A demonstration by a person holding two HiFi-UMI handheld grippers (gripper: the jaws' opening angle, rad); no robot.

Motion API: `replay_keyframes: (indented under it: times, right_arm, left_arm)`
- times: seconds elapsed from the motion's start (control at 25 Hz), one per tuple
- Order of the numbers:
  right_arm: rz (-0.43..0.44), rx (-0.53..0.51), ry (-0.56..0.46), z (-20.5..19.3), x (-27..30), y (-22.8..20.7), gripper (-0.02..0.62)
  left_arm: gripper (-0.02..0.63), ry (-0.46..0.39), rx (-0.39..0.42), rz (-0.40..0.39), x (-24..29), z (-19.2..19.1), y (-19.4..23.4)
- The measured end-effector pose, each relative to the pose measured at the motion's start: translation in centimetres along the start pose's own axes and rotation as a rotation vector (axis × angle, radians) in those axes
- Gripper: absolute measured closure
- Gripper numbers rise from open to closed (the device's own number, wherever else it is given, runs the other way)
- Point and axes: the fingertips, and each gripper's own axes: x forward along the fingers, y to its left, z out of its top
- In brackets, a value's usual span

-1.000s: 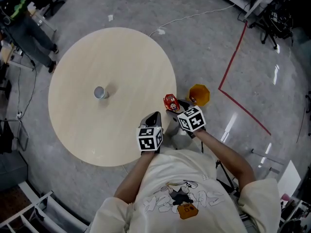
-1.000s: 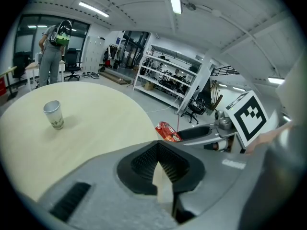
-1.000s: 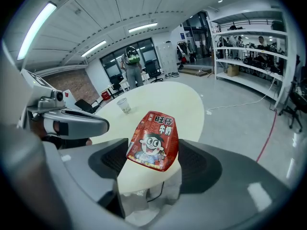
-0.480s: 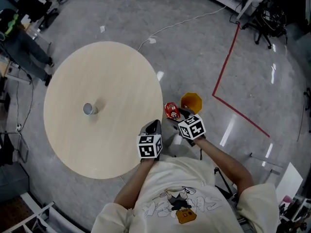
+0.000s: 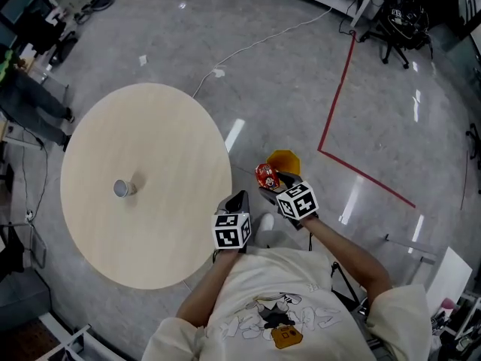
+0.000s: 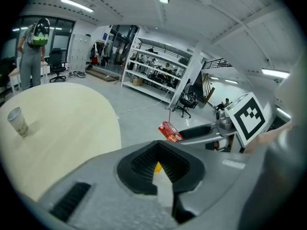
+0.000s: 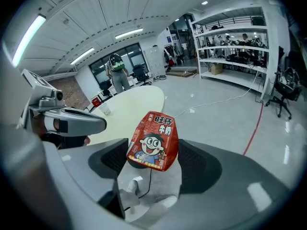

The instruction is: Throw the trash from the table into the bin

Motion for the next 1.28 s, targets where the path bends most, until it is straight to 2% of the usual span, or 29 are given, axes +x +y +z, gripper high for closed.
replay_keyframes:
  times: [0.16, 0.48, 0.68, 0.84, 1.04, 1.28]
  right_arm:
    - [-0.021, 0.005, -0.014, 0.1, -0.8, -3.0, 0.261]
    - [-0.047, 0.05, 0.01, -2.9, -1.1, -6.4, 0.262]
    - [-0.066, 0.069, 0.012, -4.3, 0.1, -10.3, 0.262]
    - [-0.062, 0.118, 0.025, -6.5, 1.7, -12.8, 0.262]
    - [-0.092, 0.119, 0.068, -9.7, 5.1, -15.8, 0.262]
    - [-0.095, 0.124, 0.074, -11.7, 9.1, -18.1, 0.264]
  left_arm:
    - [0.601, 0.011, 0.012, -0.007, 2.3, 0.7, -1.5]
    - [0.601, 0.096, 0.026, -0.005, 5.1, -0.9, -4.1]
    - [0.601, 0.121, 0.042, 0.005, 8.7, -1.2, -4.5]
    - [0.601, 0.153, 0.053, 0.026, 11.3, -2.3, -4.0]
    - [0.601, 0.204, 0.107, 0.021, 14.9, -4.2, -3.9]
    - [0.601, 0.242, 0.128, 0.013, 19.5, -6.5, -3.3]
